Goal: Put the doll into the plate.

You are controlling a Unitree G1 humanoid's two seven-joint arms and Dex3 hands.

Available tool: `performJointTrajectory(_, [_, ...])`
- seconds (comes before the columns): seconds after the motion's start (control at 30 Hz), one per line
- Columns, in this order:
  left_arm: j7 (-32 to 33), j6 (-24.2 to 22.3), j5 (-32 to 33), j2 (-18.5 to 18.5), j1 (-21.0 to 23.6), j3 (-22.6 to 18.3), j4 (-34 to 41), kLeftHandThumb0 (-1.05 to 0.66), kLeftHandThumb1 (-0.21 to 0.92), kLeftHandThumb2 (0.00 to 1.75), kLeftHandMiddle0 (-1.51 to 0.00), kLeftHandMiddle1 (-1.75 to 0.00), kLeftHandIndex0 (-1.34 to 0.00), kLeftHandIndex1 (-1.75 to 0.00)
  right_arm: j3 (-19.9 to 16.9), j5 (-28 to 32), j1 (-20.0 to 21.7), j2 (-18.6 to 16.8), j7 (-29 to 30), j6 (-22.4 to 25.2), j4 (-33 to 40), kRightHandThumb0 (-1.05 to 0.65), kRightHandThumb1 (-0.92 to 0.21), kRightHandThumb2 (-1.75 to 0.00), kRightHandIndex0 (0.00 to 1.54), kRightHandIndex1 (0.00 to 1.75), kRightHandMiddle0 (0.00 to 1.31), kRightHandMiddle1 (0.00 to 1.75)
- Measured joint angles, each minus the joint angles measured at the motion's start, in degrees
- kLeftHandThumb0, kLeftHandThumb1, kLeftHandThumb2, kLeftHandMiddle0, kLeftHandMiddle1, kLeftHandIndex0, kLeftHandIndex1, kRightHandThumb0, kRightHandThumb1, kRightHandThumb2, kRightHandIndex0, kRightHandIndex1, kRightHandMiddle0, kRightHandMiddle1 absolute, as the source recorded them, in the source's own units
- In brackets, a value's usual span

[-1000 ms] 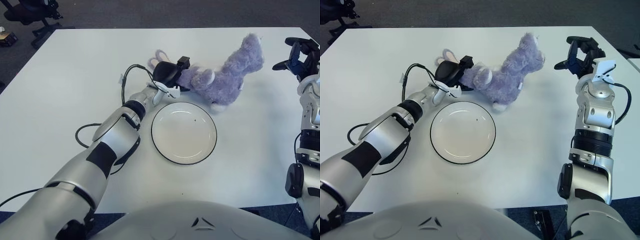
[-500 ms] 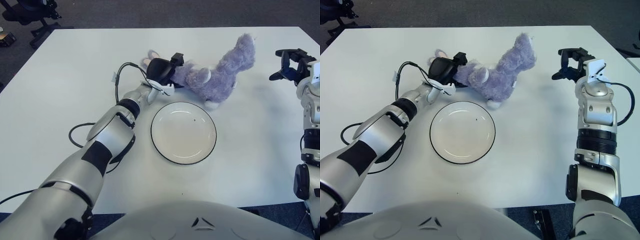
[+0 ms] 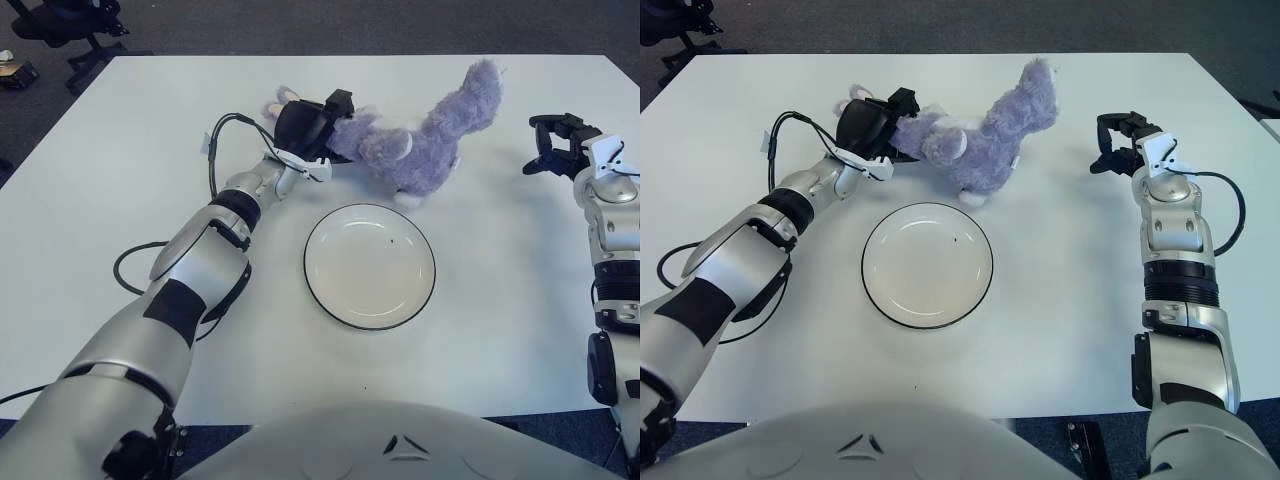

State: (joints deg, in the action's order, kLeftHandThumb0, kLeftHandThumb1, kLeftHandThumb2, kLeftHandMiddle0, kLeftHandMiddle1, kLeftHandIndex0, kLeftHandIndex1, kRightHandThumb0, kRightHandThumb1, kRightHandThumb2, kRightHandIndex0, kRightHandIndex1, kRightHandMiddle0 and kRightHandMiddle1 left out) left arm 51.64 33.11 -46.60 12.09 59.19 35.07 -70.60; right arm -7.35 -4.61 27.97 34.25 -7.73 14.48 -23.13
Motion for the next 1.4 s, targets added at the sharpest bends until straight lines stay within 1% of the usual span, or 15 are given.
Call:
performJointTrajectory(0.1, [1.4,2.8,0.0,0.9,0.0,-0.1,1.2,-0.34,0.92,0.45,-1.09,-1.75,-0.91,-1.75,0.3,-0.6,0.0,-0.1,0.0,-0.1,-0.8,-0.78,-0.92,-0.78,0.63,0.0,0.39,0.31])
performJointTrajectory(0.3, [2.9,6.7,0.1,1.6,0.0,-0.6,2.0,-0.32,0.92,0.42,-1.1,-1.75,-0.9,-1.75,0.6,-1.1,0.2,-0.1,0.1,-0.2,-1.5,-0.79,-0.92,-0.77,0.64,0.0,0.4,0.32])
performJointTrajectory(0.83, [3.9,10.3,0.6,1.9,-0.4,-2.6,2.7,-0.3,0.92,0.39,-1.1,-1.75,-0.89,-1.75,1.6,-1.7,0.4,-0.1,0.0,-1.0,-3.9,-0.79,-0.92,-0.75,0.65,0.01,0.42,0.33])
performJointTrajectory(1.4, [4.9,17.5,0.9,2.8,-2.8,-4.8,5.6,-0.29,0.92,0.37,-1.1,-1.75,-0.88,-1.75,2.4,-1.7,0.8,-0.1,0.0,-1.4,-4.4,-0.8,-0.92,-0.75,0.66,0.01,0.41,0.37])
